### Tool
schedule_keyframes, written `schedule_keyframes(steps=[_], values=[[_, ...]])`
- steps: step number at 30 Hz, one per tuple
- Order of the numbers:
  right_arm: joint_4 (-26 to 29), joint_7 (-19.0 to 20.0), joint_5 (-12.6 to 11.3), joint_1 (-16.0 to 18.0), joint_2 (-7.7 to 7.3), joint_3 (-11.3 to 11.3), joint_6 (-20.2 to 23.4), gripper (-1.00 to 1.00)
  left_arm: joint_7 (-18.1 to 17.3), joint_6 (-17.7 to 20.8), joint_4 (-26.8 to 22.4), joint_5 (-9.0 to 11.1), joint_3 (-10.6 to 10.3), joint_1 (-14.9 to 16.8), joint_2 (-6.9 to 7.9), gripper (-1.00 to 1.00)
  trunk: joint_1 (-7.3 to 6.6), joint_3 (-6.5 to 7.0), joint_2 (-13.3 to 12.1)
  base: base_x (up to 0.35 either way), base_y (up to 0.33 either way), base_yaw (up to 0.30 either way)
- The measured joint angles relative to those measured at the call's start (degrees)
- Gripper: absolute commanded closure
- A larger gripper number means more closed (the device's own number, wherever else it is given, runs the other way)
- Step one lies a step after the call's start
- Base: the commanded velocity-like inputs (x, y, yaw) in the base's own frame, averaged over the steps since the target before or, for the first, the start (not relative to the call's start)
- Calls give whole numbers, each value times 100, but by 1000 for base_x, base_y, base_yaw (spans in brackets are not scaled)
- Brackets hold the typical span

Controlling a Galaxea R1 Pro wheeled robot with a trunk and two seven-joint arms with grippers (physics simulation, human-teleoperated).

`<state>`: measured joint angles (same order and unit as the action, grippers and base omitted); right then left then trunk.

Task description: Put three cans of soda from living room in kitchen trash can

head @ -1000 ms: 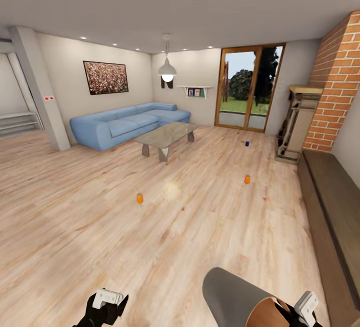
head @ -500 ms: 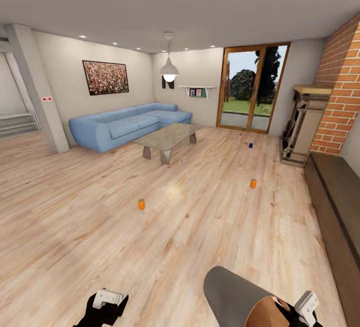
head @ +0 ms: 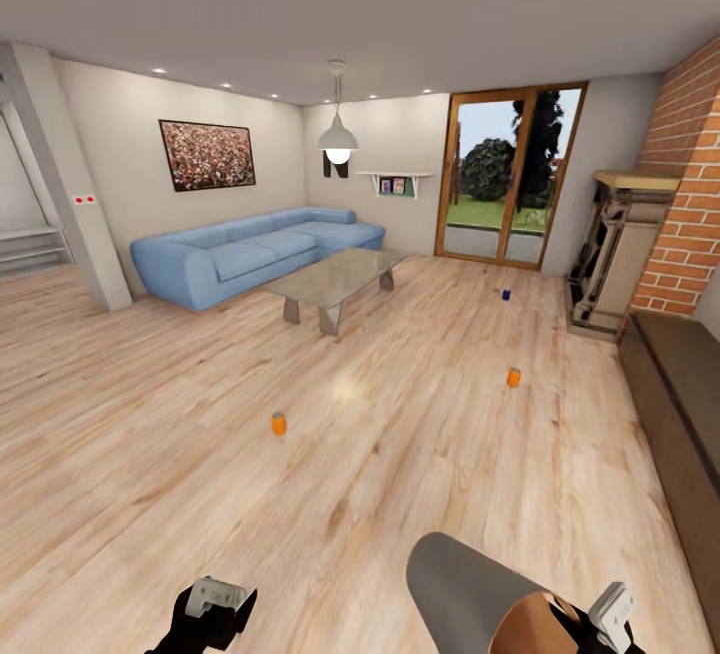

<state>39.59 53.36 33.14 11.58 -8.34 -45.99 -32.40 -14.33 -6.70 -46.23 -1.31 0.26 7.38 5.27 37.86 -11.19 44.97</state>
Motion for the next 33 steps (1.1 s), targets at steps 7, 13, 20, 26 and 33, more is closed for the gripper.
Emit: schedule_keyframes(steps=[7, 13, 20, 26, 33], values=[[0, -3, -1, 0, 3, -8, 11, 100, 0, -2, 0, 5, 0, 0, 0, -100, 0, 0, 0, 326, 0, 0], [-1, -3, 2, 0, 7, -9, 12, 100, -6, 2, 0, 7, 7, 0, 0, -100, 0, 0, 0, 326, 0, 0], [-1, -3, 0, 0, 14, -10, 14, 100, -9, 2, 0, 8, 9, 0, 0, -100, 0, 0, 0, 326, 28, 0], [0, -16, 5, 0, 36, -9, 11, 100, -5, 3, 0, 7, 17, 0, 0, -100, 0, 0, 0, 324, 95, 0], [-1, -284, 0, -1, 47, 0, 23, 100, 0, 2, 0, 5, 18, 0, 0, -100, 0, 0, 0, 323, 109, 0]])
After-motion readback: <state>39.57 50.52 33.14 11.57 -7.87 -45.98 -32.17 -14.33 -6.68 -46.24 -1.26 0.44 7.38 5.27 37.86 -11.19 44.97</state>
